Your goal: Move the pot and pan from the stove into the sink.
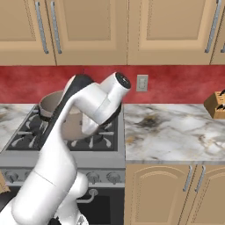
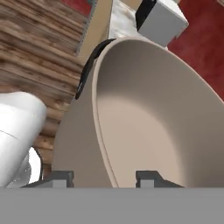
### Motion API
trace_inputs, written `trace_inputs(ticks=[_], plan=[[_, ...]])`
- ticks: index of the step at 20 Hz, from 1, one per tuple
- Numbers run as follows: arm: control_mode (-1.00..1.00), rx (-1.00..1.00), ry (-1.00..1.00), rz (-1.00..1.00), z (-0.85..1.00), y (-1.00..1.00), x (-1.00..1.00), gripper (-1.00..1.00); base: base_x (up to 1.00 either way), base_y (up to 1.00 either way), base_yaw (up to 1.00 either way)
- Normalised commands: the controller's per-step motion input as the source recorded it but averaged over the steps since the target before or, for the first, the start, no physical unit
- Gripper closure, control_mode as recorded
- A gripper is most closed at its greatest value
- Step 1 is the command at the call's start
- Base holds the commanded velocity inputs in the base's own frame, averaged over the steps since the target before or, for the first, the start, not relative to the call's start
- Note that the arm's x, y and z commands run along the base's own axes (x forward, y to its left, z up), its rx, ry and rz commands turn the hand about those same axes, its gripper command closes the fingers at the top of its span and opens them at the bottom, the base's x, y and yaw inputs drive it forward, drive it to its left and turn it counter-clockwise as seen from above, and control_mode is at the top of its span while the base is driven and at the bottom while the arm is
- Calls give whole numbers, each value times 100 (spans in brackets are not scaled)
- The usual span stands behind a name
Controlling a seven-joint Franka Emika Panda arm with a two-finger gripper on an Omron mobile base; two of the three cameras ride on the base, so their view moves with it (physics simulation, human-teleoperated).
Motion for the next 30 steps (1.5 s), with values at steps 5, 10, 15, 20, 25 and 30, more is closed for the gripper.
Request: trace_inputs(ticks=[5,10,15,20,25,30], plan=[[-100,0,-20,11,10,-20,-88,100,0,0,0],[-100,0,-30,11,2,-23,-76,100,0,0,0],[-100,0,-32,9,0,-17,-47,100,0,0,0],[-100,0,-1,0,0,0,-1,100,0,0,0],[100,0,0,0,0,0,-1,100,-4,0,0],[100,0,0,0,0,0,0,100,-58,-14,0]])
